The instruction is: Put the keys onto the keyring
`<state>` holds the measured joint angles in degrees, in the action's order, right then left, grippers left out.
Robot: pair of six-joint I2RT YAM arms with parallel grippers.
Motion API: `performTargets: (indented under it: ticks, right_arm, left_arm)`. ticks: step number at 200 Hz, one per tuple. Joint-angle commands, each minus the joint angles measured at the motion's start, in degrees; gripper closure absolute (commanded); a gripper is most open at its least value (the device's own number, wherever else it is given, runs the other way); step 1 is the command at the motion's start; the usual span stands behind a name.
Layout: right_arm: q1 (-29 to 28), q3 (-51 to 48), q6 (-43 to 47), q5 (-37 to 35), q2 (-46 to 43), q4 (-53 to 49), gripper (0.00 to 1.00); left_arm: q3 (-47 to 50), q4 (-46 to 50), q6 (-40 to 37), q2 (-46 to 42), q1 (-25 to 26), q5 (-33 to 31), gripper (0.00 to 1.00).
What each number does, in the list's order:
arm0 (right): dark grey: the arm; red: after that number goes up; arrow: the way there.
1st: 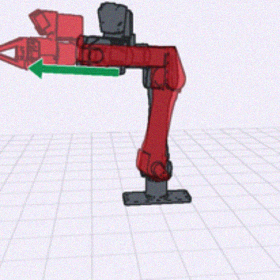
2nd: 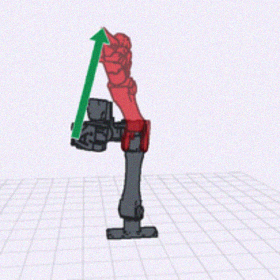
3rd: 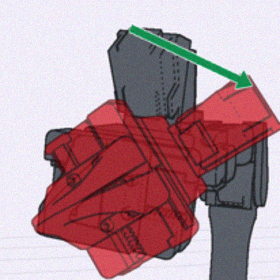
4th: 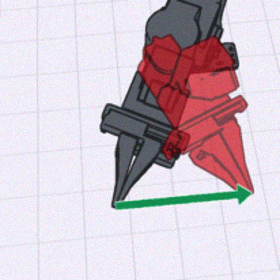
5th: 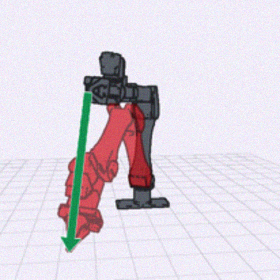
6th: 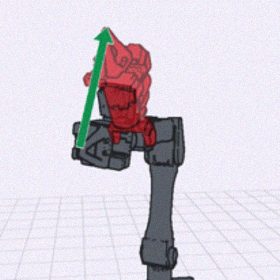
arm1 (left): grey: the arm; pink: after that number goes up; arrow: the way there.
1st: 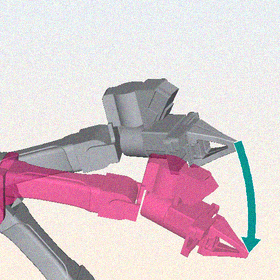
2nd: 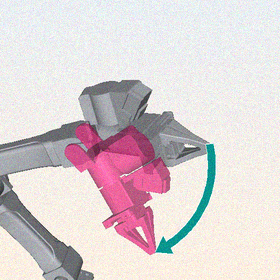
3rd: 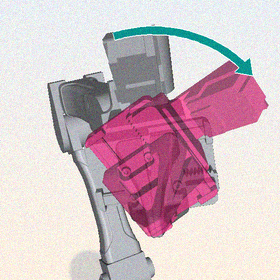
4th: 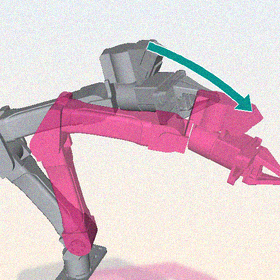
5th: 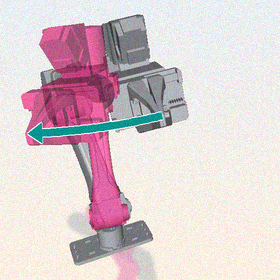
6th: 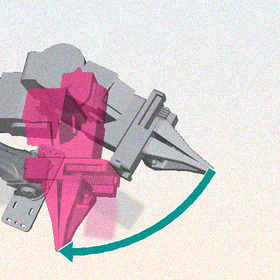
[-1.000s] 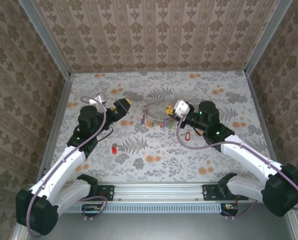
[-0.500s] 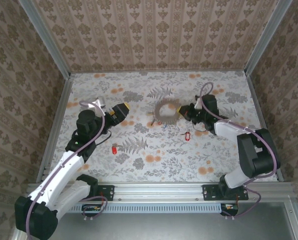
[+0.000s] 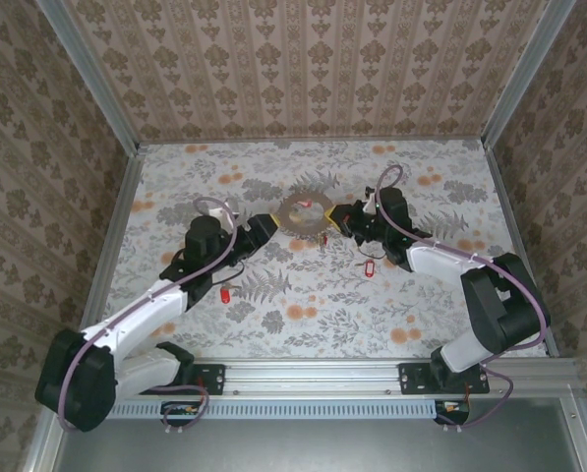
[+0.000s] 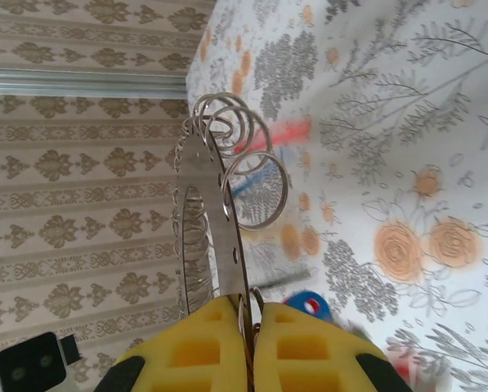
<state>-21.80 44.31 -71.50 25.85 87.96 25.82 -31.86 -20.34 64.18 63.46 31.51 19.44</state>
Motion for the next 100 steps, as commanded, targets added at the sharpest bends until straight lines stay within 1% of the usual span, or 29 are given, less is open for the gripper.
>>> performTargets:
  ticks: [1, 46, 76, 100]
  right_arm:
    - [-1.3, 2.4, -3.3, -2.1, -1.6, 6.3, 1.00]
    - [-2.5, 2.6, -3.9, -3.8, -2.6, 7.3, 1.00]
    - [-3.1, 2.6, -4.4, -4.6, -3.3, 8.3, 1.00]
    - [-3.5, 2.5, -4.8, -4.6, -3.9, 8.6, 1.00]
  left_arm:
    - [0.0, -7.2, 4.5, 1.8, 0.8, -2.7, 0.33]
    - [-2.6, -7.9, 5.4, 5.9, 2.5, -3.6, 0.34]
    - [-2.6, -12.1, 7.0, 8.9, 3.4, -4.1, 0.37]
    - [-3.9, -13.4, 6.8, 11.1, 3.6, -4.3, 0.39]
